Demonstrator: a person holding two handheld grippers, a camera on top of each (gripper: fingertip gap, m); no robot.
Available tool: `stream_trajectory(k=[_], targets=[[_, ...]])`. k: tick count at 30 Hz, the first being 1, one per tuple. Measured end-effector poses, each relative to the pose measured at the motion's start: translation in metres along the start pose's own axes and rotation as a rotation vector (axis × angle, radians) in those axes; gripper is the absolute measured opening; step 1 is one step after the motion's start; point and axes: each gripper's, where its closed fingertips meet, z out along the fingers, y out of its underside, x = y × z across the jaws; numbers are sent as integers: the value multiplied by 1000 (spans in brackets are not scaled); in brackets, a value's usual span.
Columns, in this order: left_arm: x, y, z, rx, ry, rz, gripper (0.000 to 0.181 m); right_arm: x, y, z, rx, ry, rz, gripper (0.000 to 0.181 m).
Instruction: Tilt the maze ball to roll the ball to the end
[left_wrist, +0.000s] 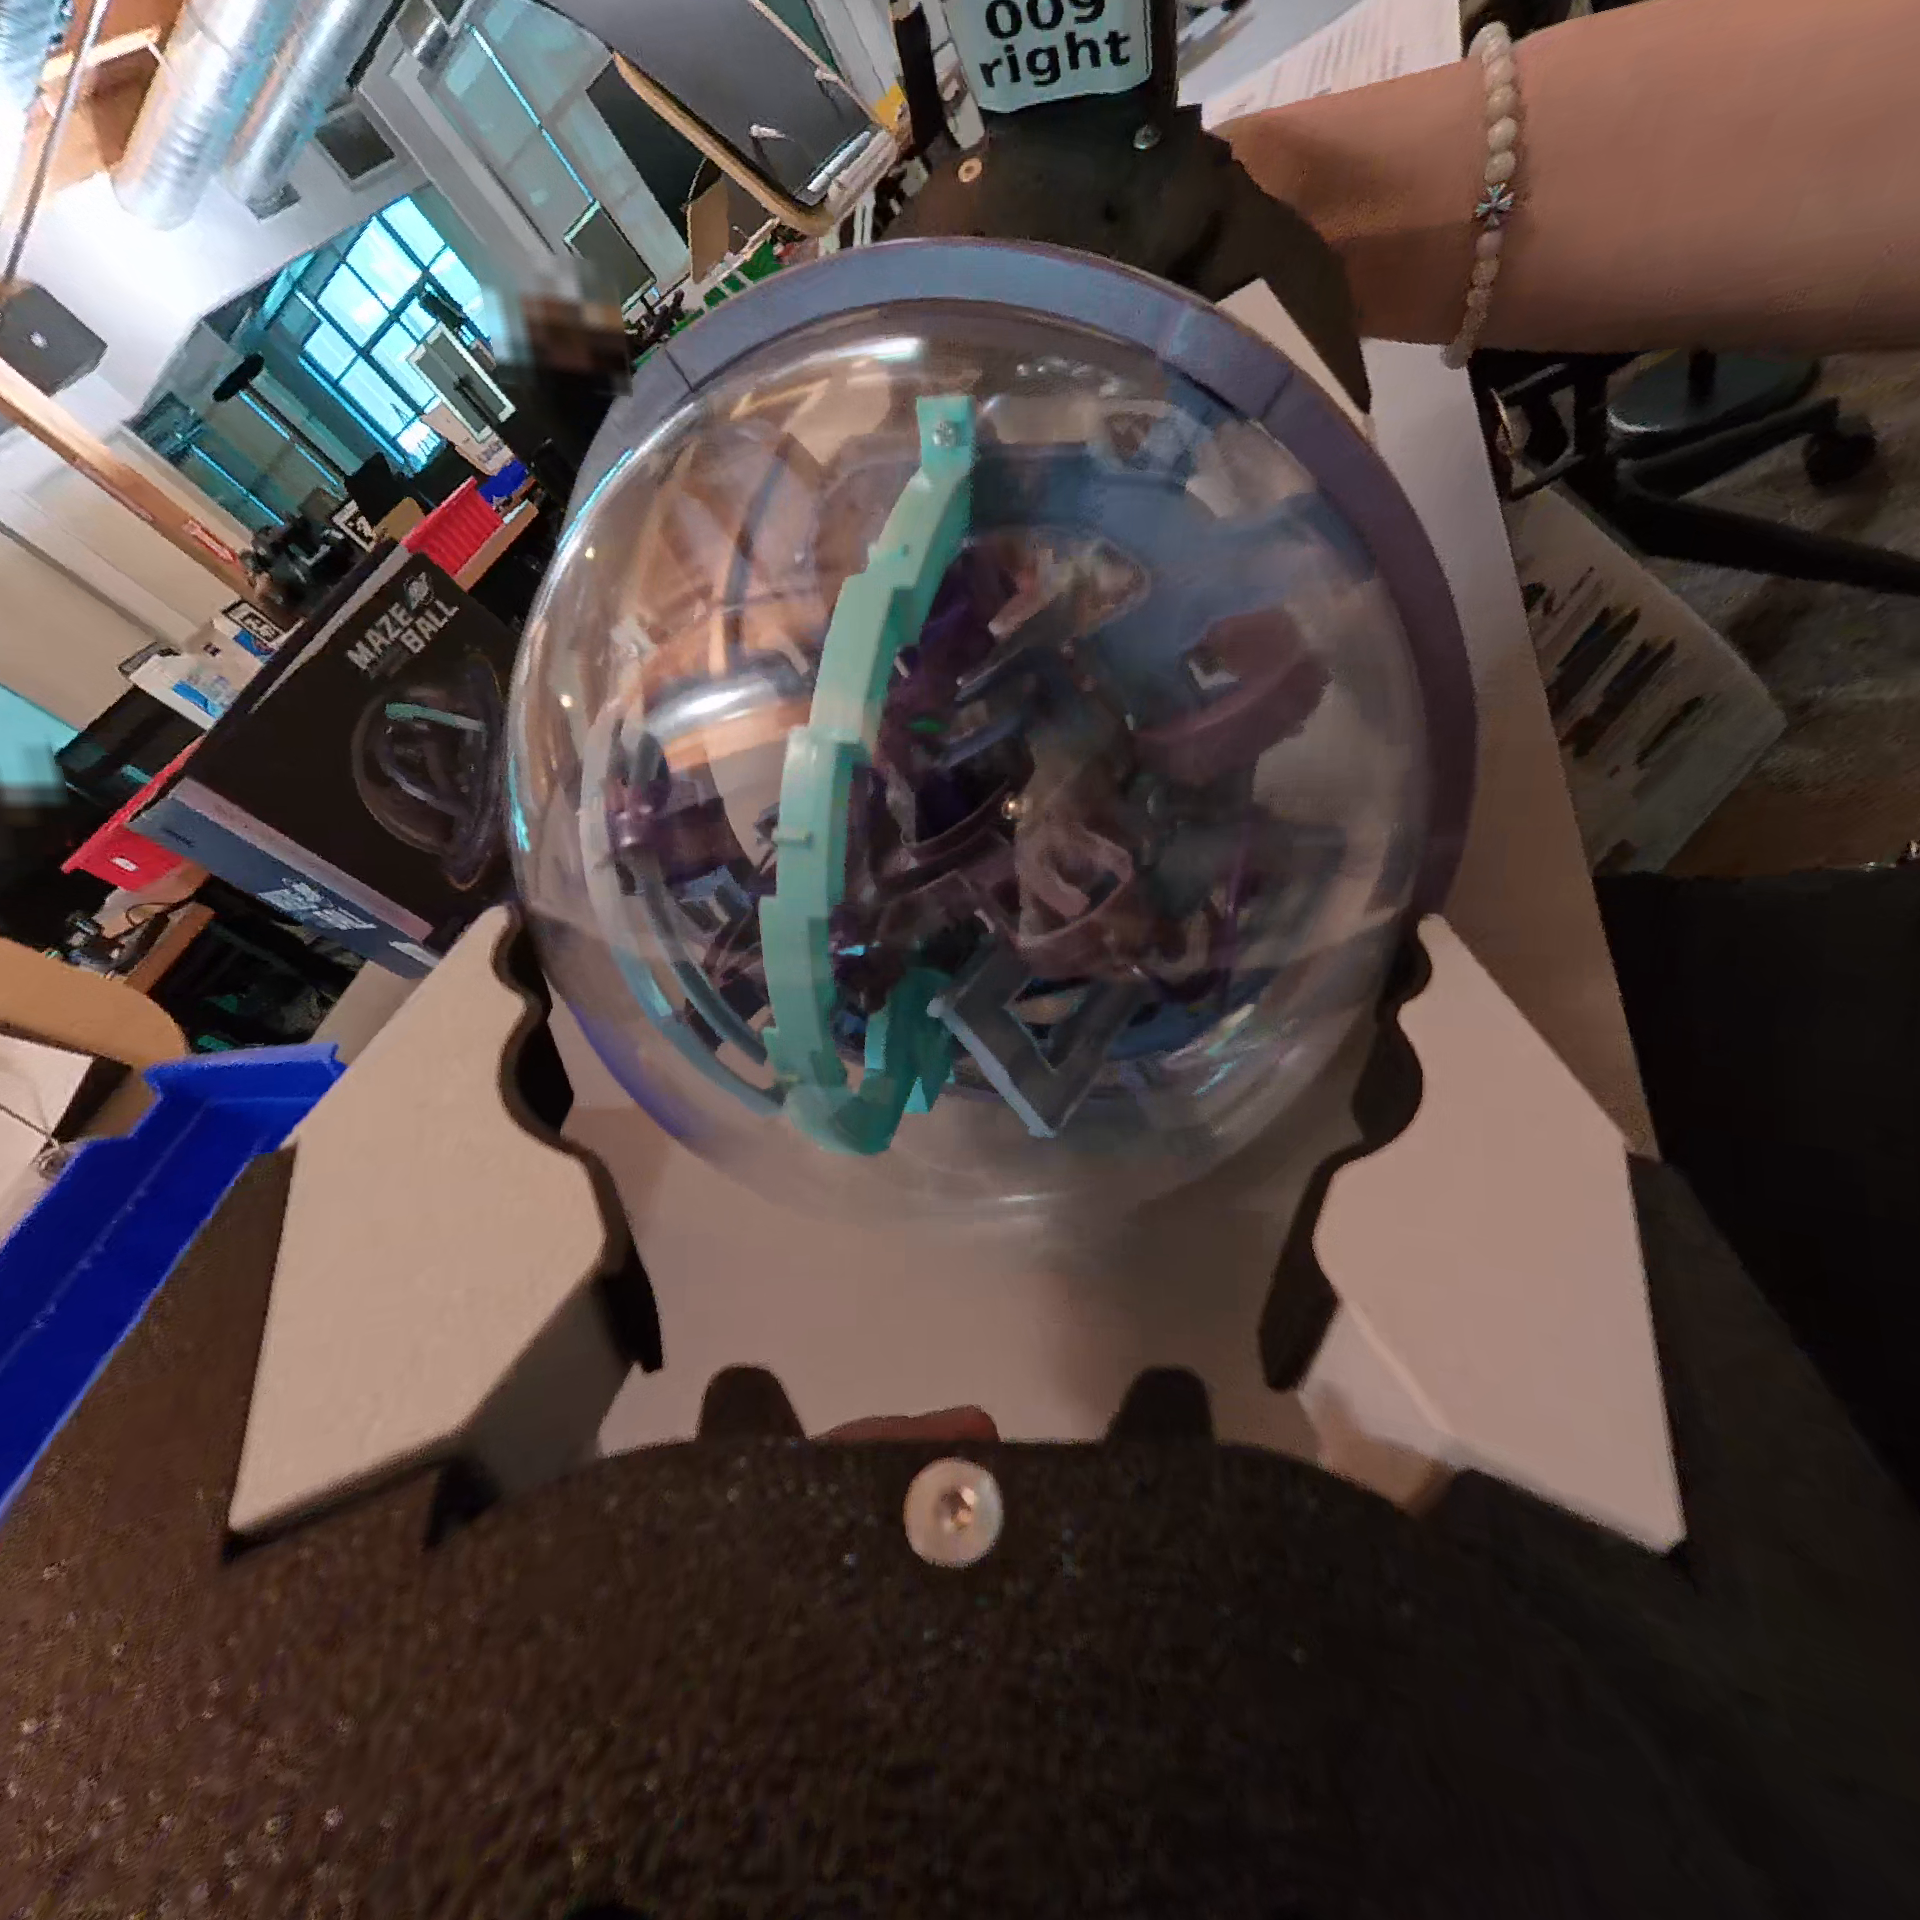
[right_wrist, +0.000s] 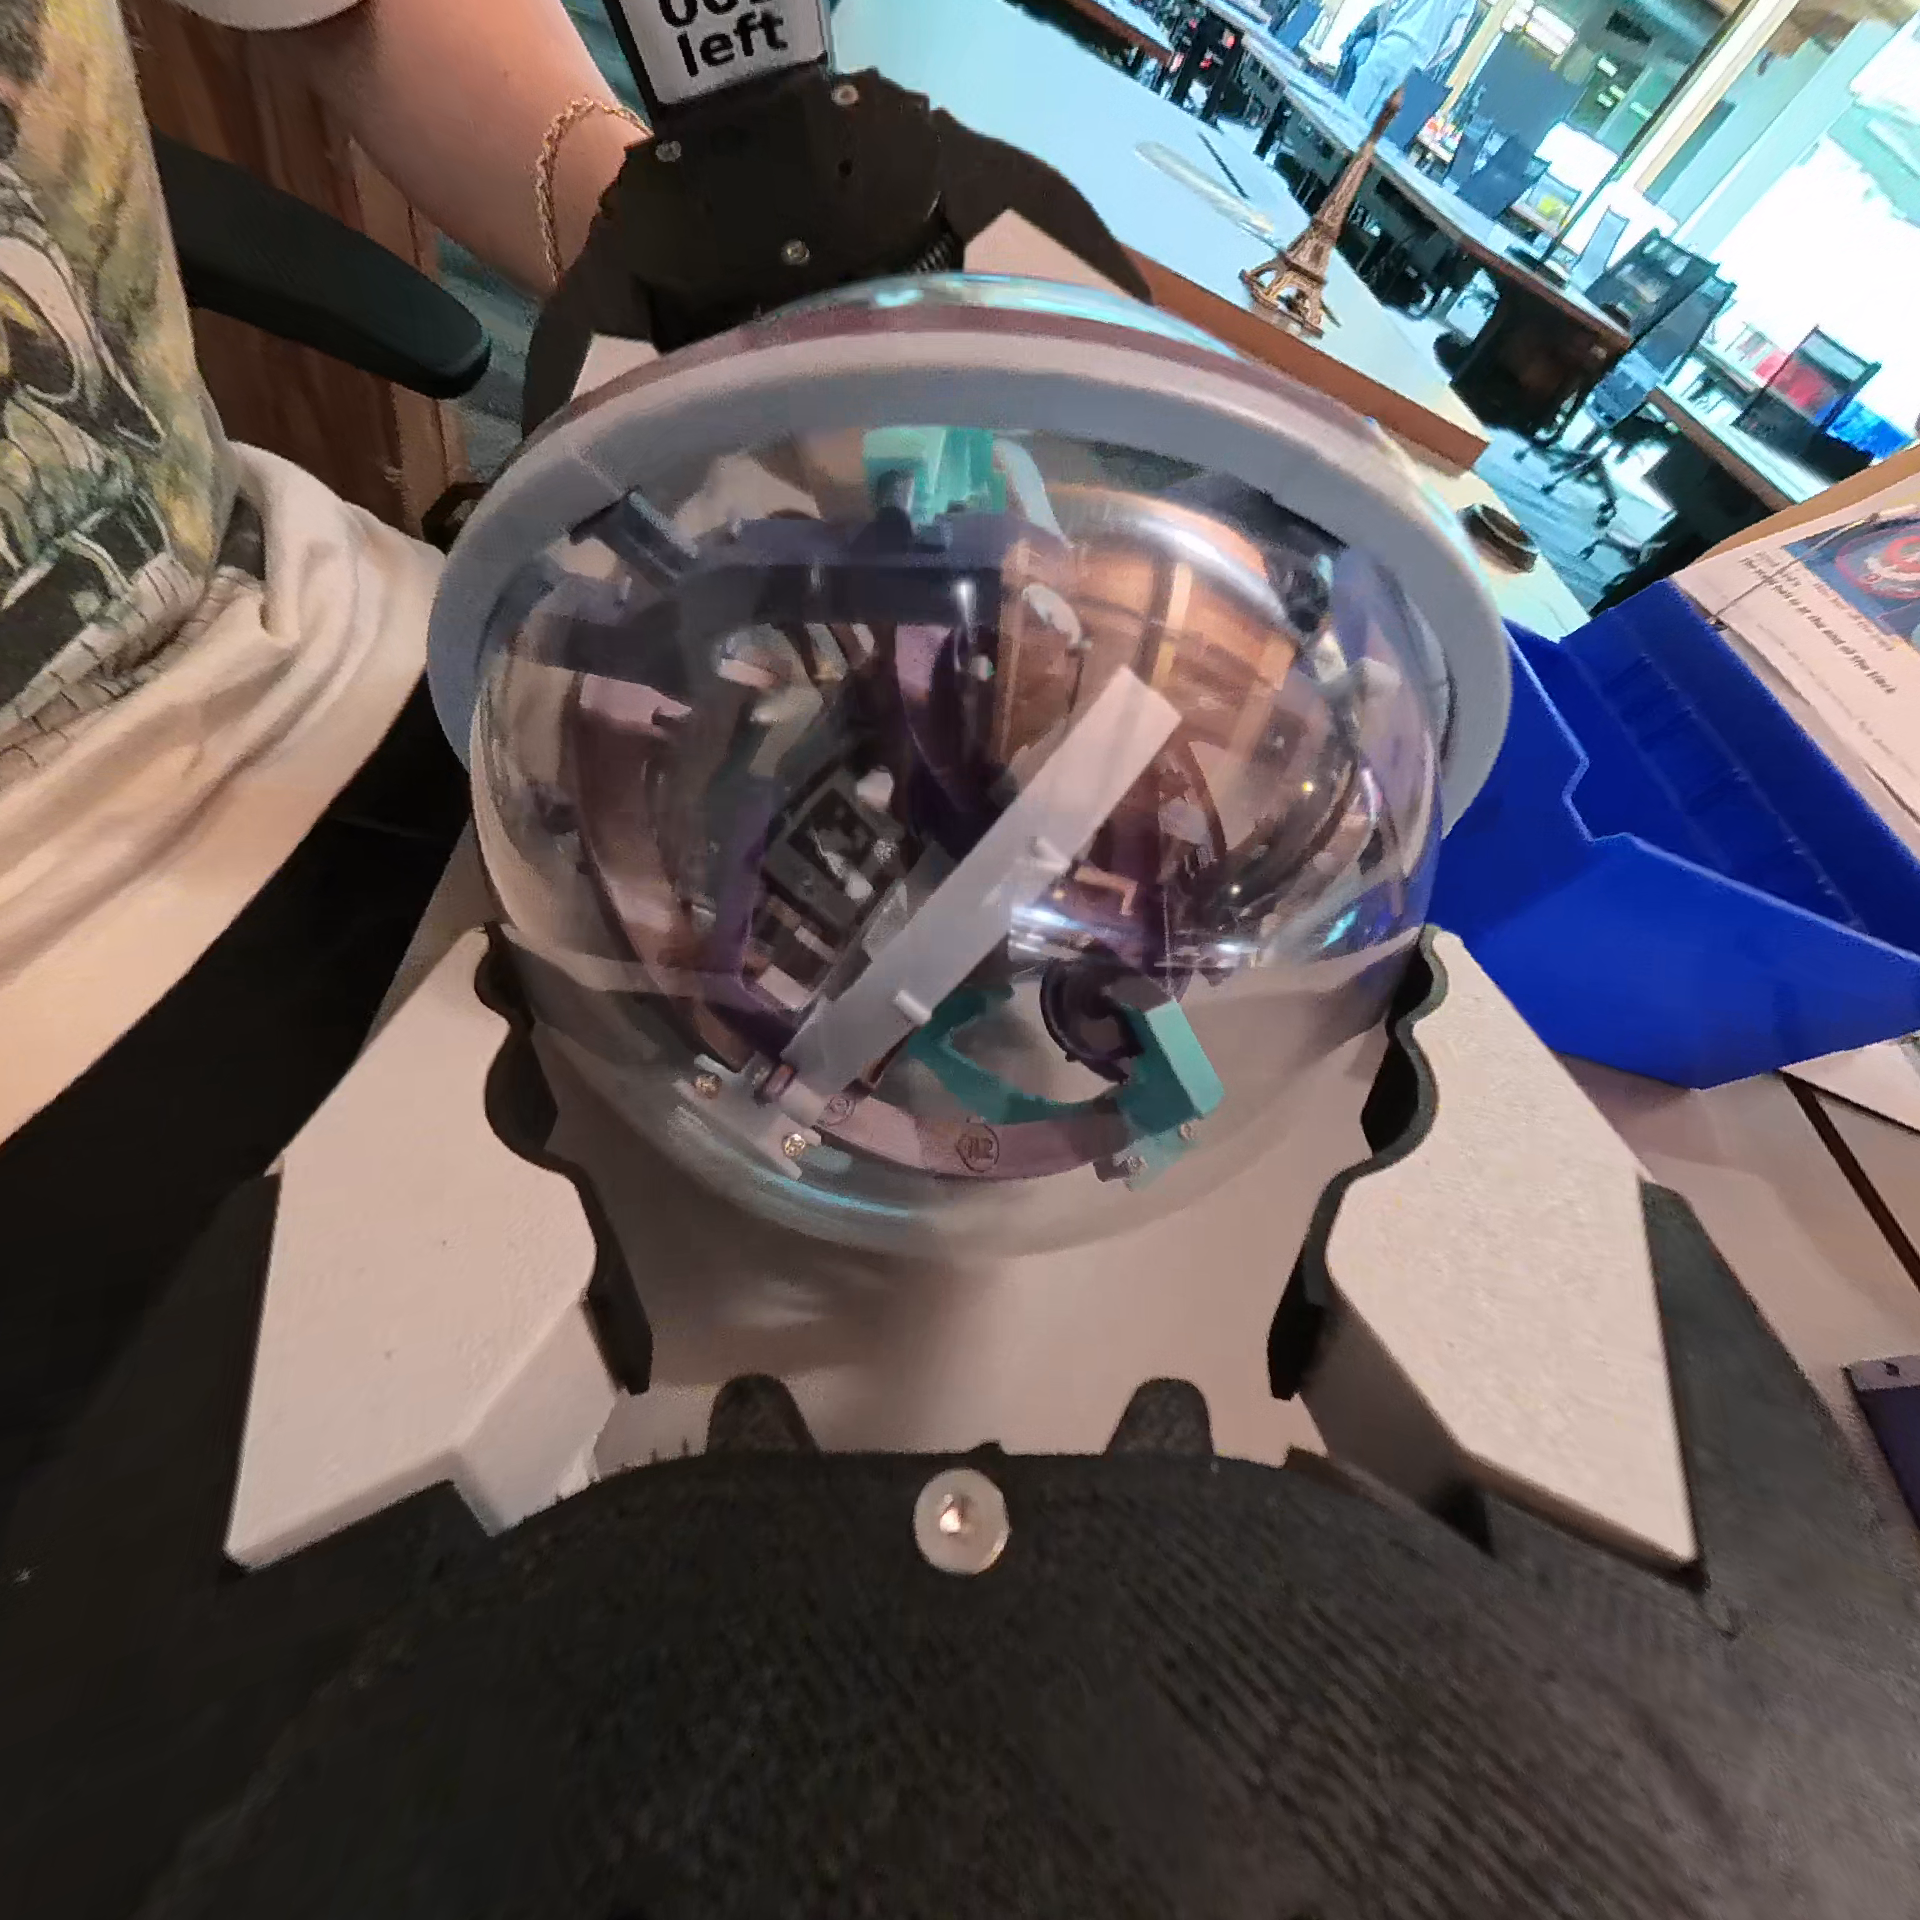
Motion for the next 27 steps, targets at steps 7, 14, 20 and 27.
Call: stream_trajectory(k=[7, 14, 20, 27], targets=[[2, -3, 3, -1, 17, 35, 150, -2, 3, -3, 1, 28, -7, 157], [2, -3, 2, 14, -10, 48, 150, -2, 4, -3, -34, 17, -36, 157], [1, -2, -1, 65, -65, 35, 150, 0, 4, -1, -108, -23, -69, 157], [-3, 4, -6, 74, -111, -27, 151, 3, -4, 6, -89, -70, -75, 156]])
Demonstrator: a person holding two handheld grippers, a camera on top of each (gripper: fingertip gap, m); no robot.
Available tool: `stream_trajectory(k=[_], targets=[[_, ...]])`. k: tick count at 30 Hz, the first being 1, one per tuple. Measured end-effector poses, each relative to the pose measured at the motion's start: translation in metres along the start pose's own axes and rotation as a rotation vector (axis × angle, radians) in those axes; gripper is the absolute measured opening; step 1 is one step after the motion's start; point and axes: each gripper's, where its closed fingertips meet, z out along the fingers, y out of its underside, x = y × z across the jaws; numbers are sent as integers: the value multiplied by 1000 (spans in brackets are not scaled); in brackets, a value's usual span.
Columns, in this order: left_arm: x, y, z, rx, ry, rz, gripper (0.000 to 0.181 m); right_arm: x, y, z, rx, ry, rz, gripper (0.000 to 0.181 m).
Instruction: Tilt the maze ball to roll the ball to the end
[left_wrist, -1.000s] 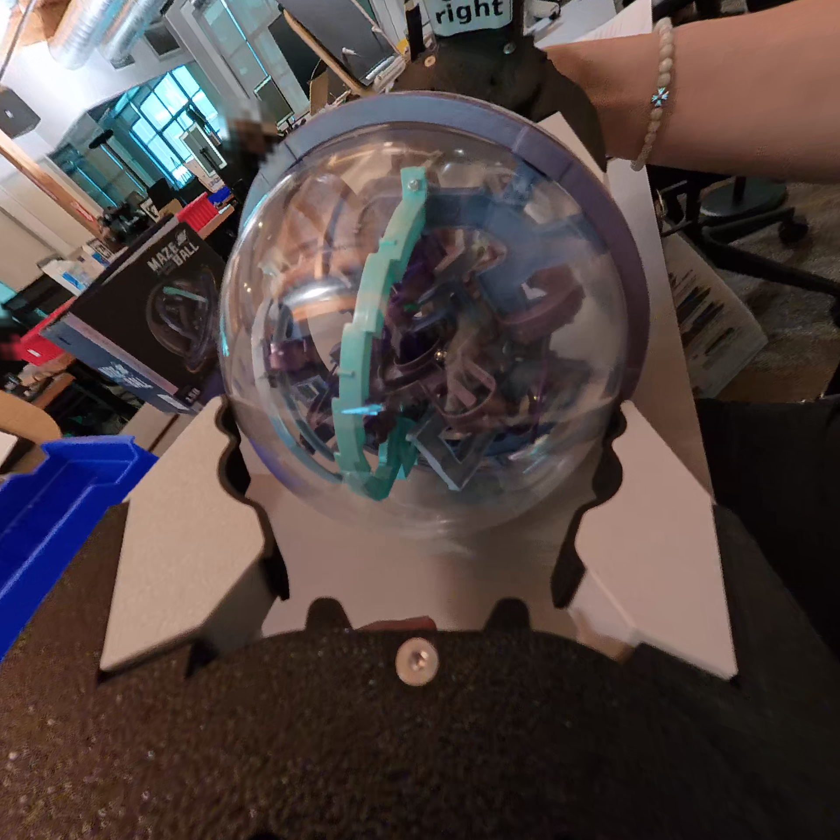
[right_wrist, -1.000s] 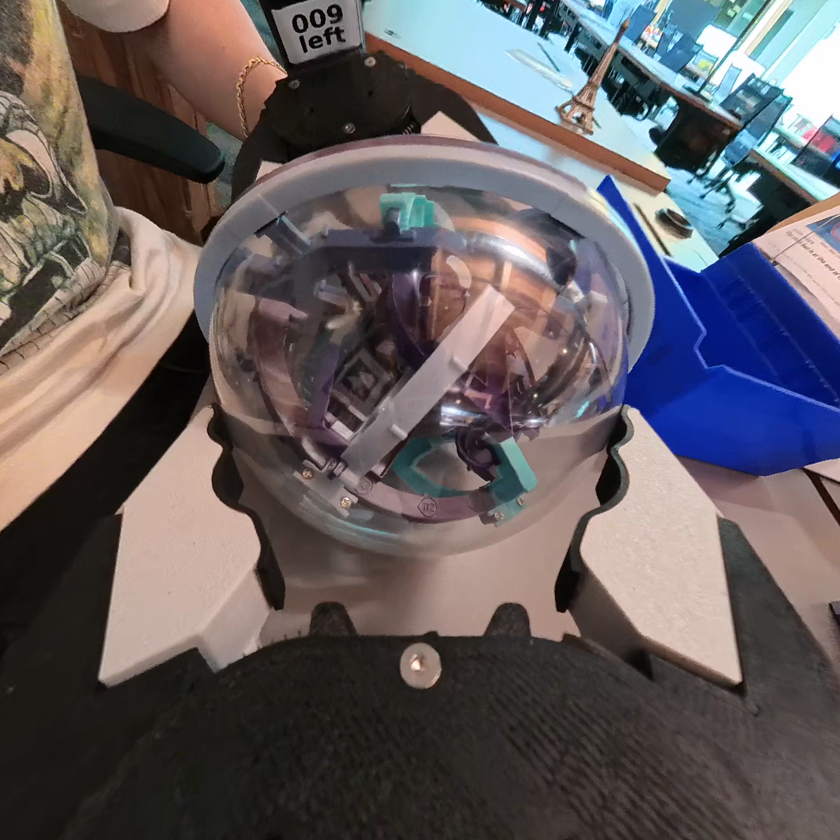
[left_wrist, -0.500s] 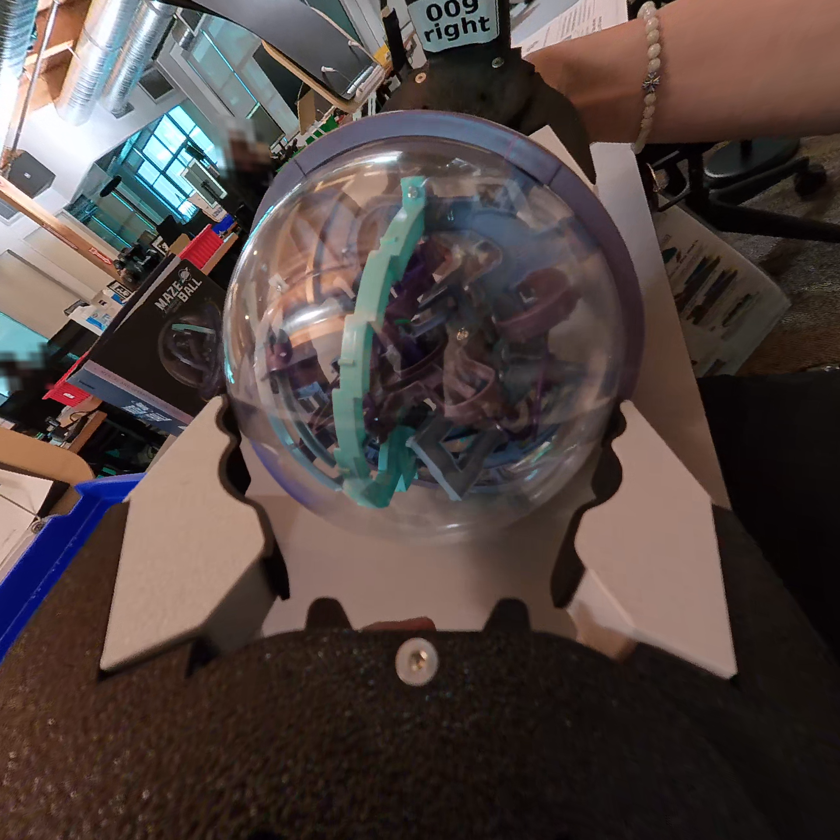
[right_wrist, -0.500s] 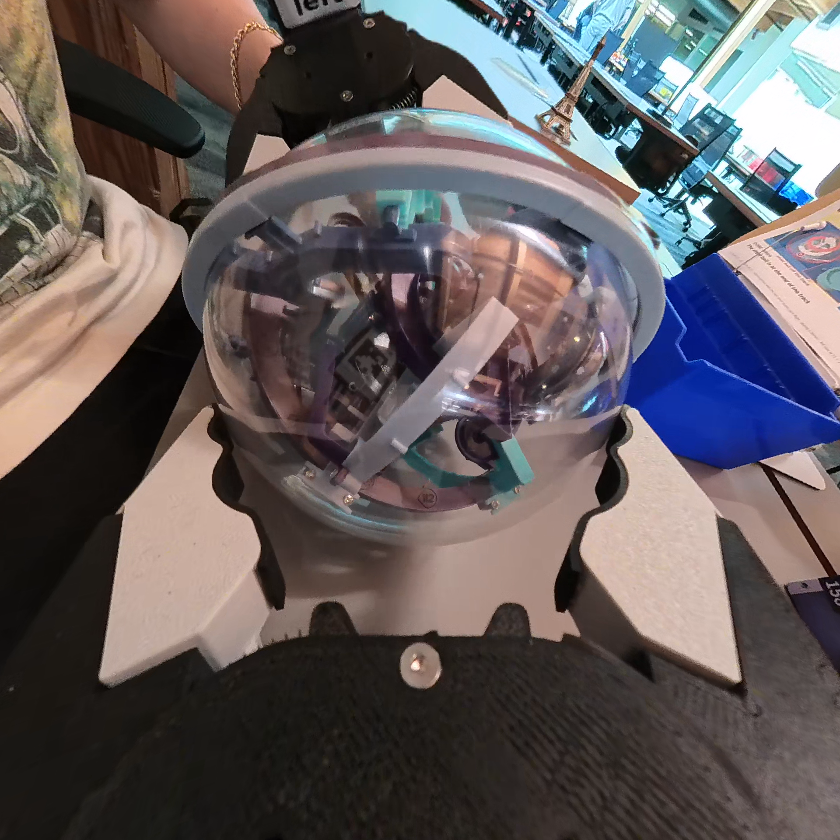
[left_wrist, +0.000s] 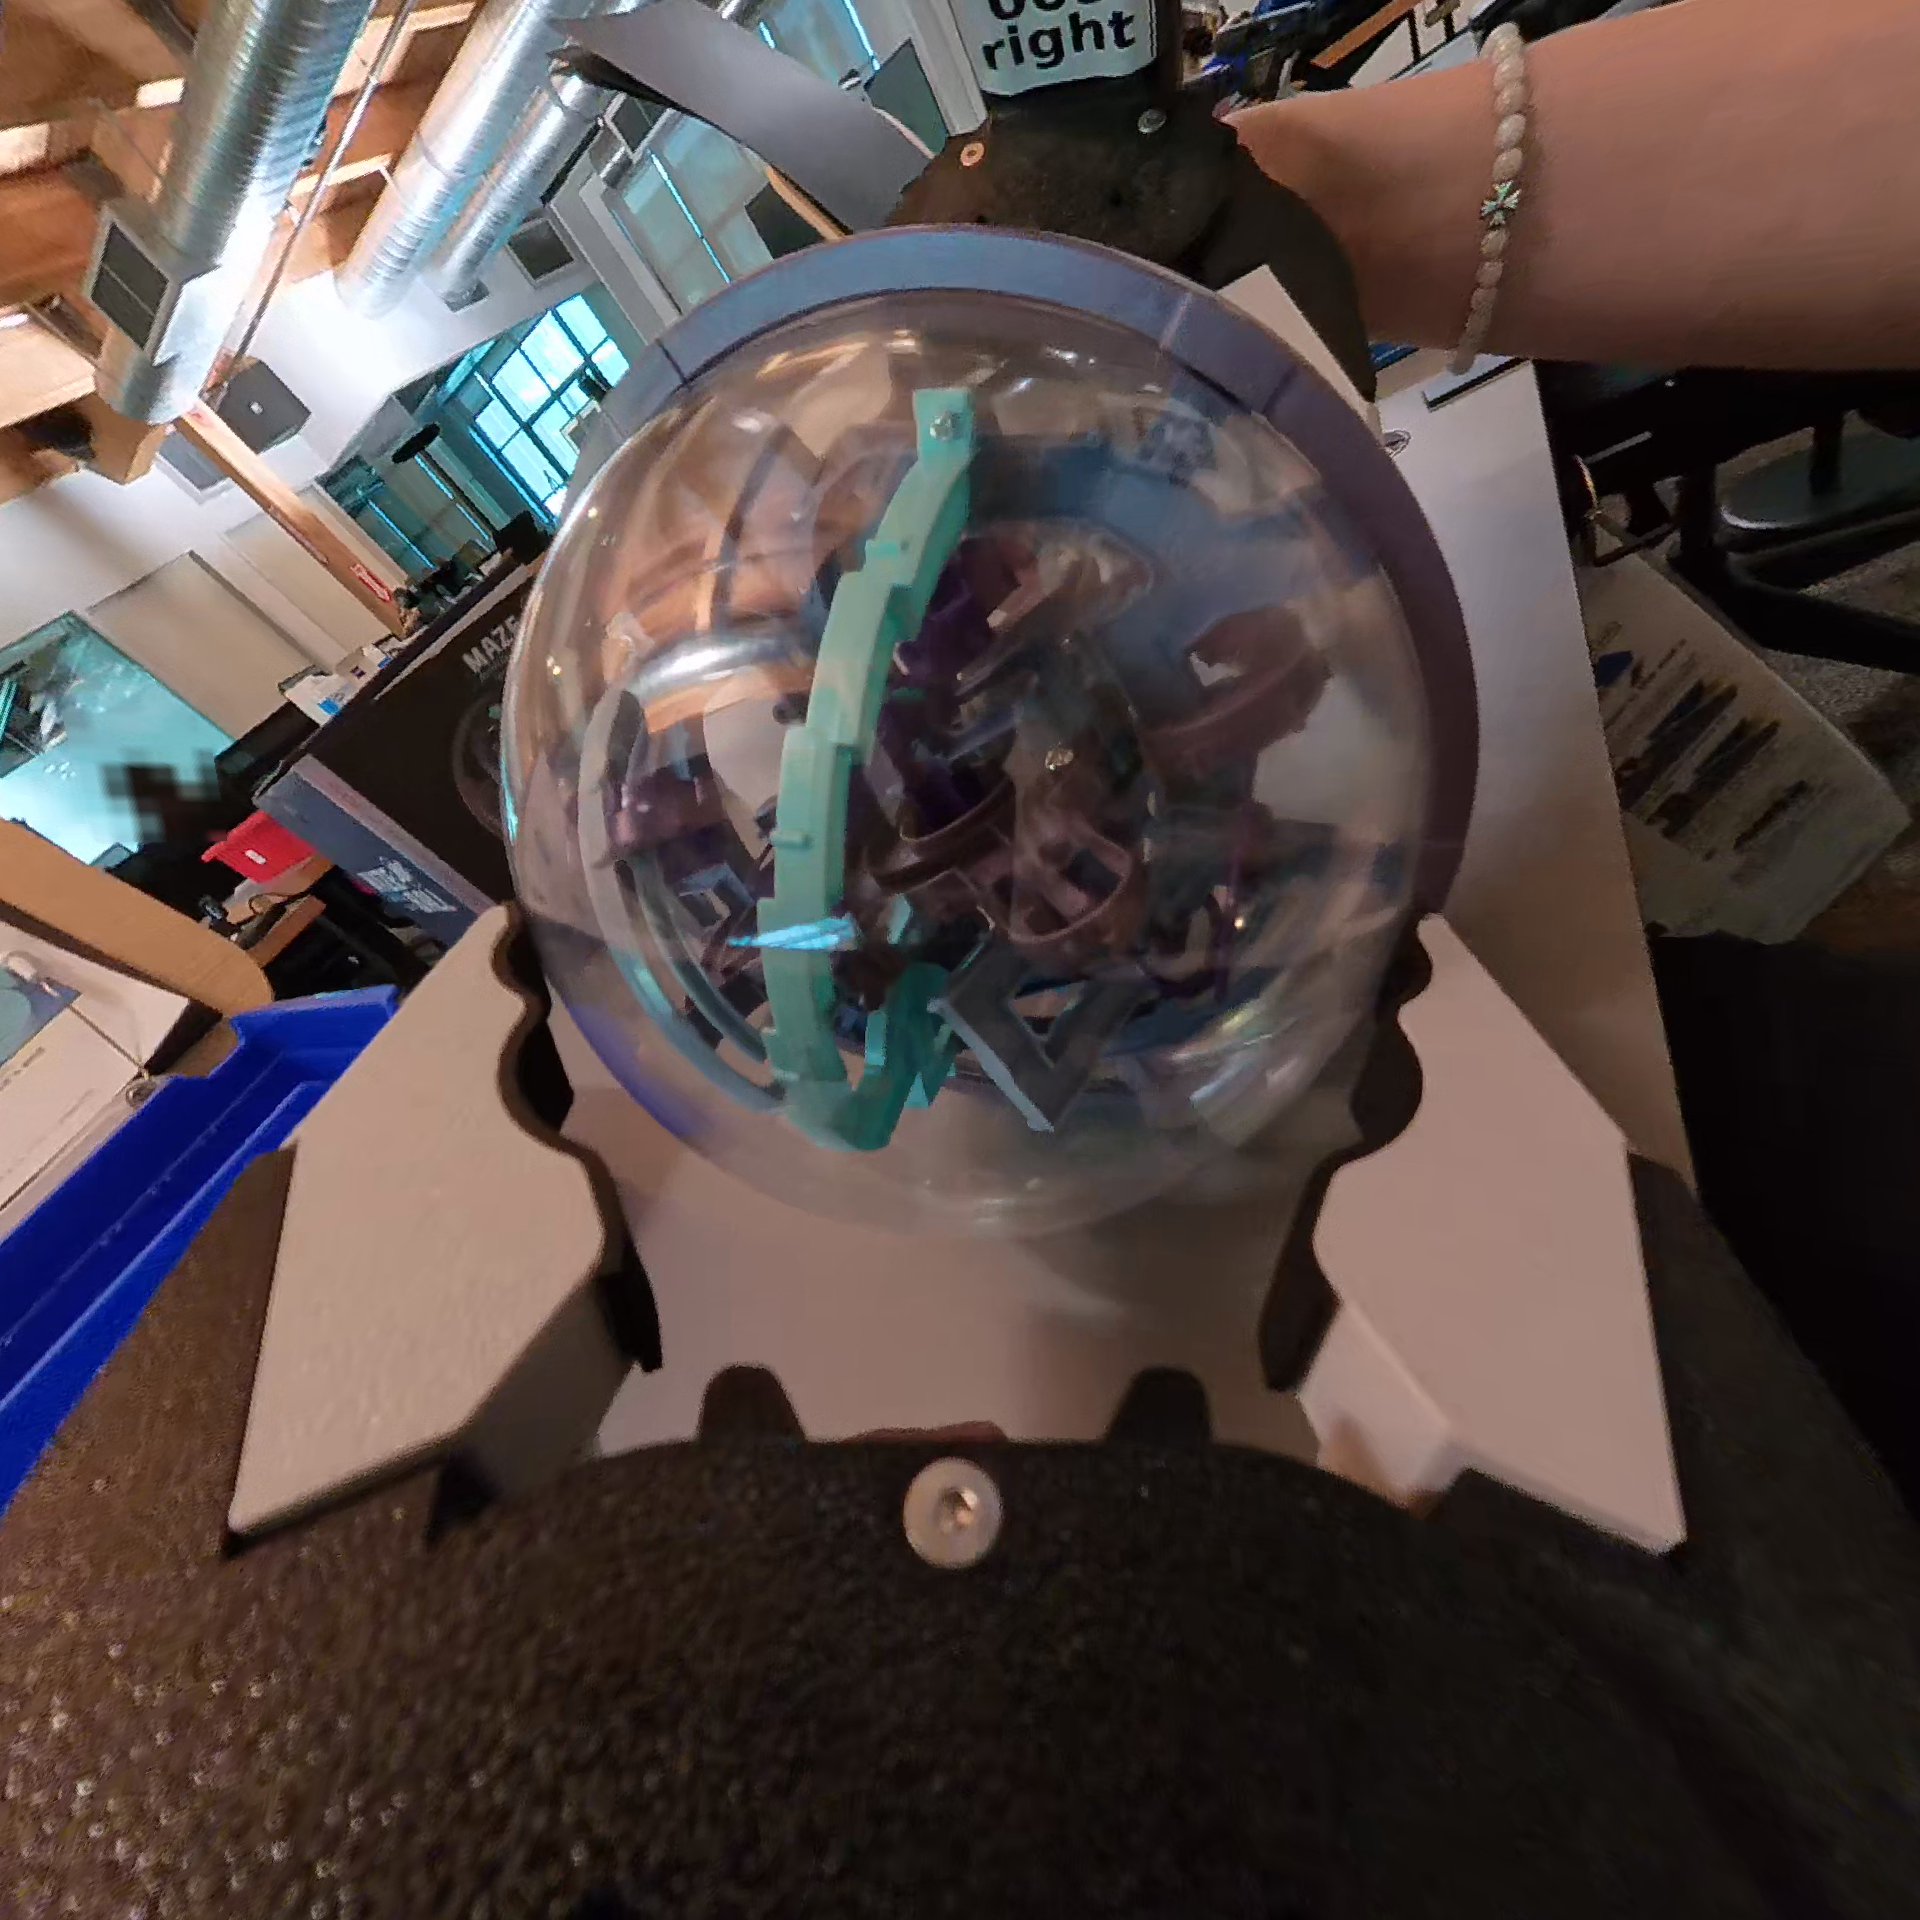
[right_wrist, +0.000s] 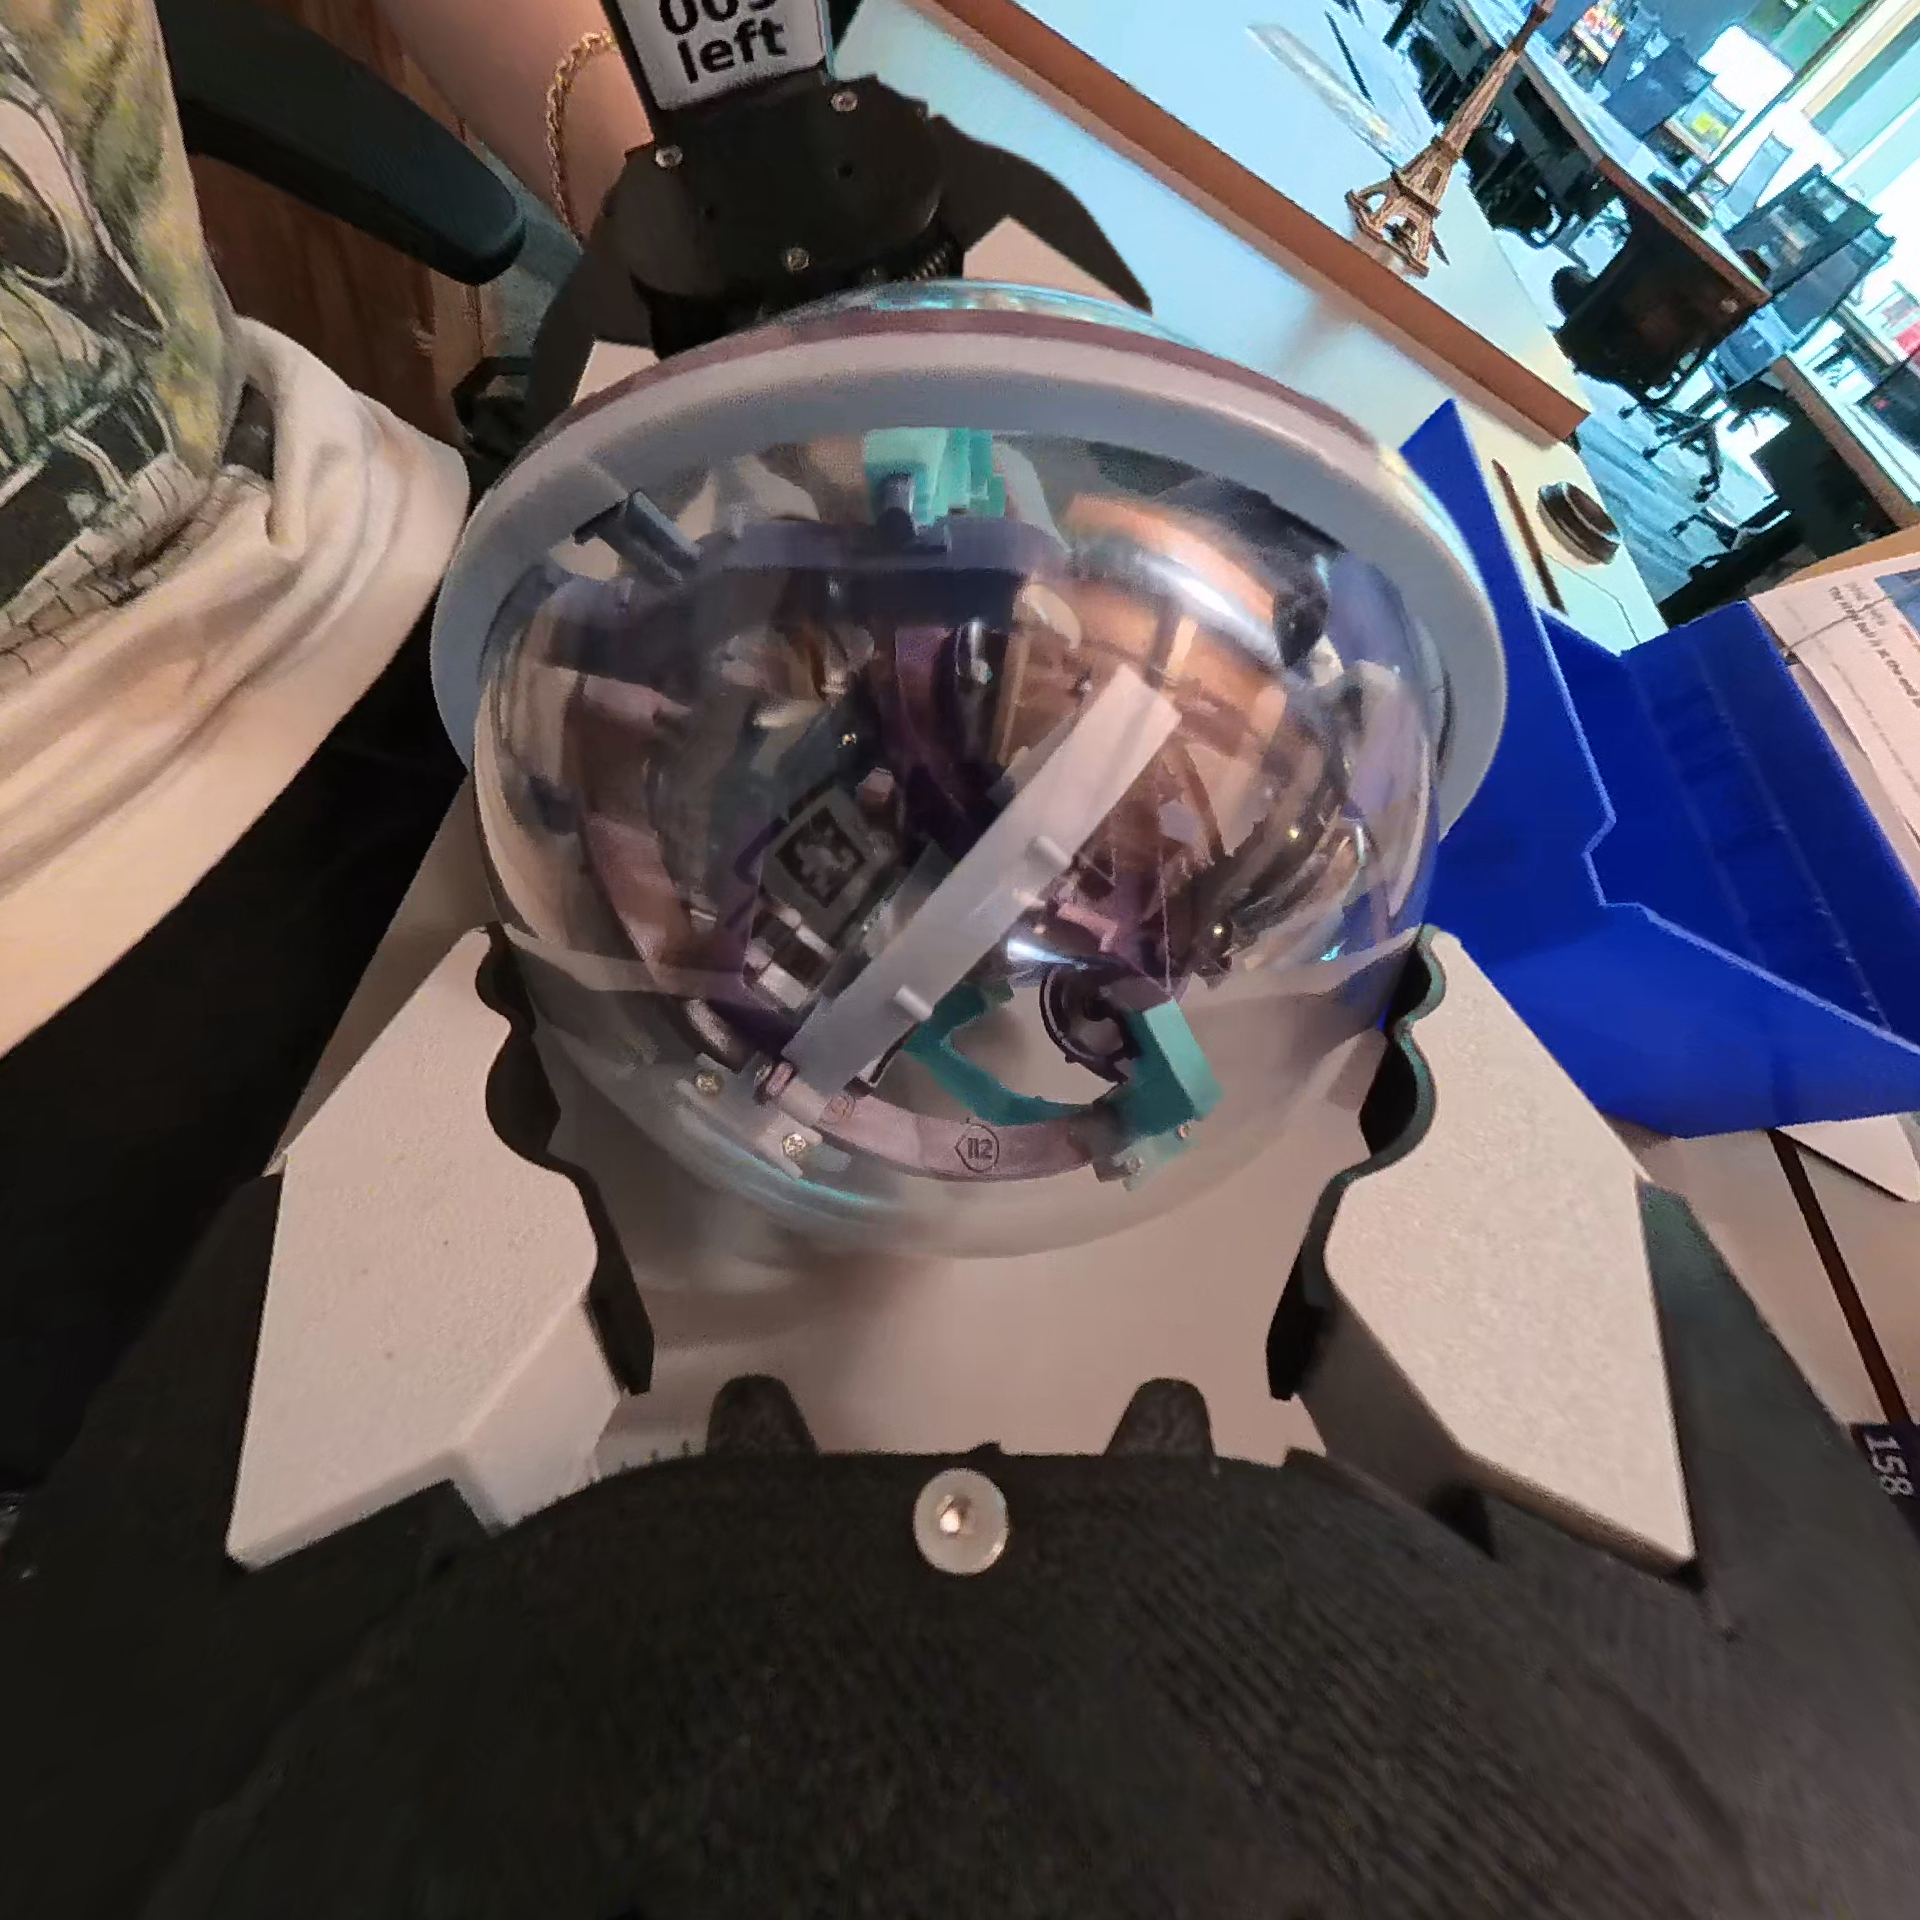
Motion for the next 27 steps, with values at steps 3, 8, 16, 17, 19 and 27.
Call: stream_trajectory(k=[3, 8, 16, 17, 19, 27], targets=[[-2, 3, -1, -18, -2, -41, 151, 2, -1, 2, -2, -23, 20, 156], [-7, 6, -1, -27, -3, -113, 151, 7, -2, 6, -5, -65, 62, 156], [-9, 9, -1, -32, -19, -124, 151, 9, -2, 8, -24, -84, 57, 156], [-9, 9, -1, -32, -19, -123, 151, 9, -1, 8, -24, -83, 56, 156], [-8, 9, -1, -31, -18, -117, 151, 8, -2, 8, -17, -77, 53, 156], [-4, 7, -3, -20, -17, -54, 151, 3, -5, 6, -3, -22, 6, 156]])
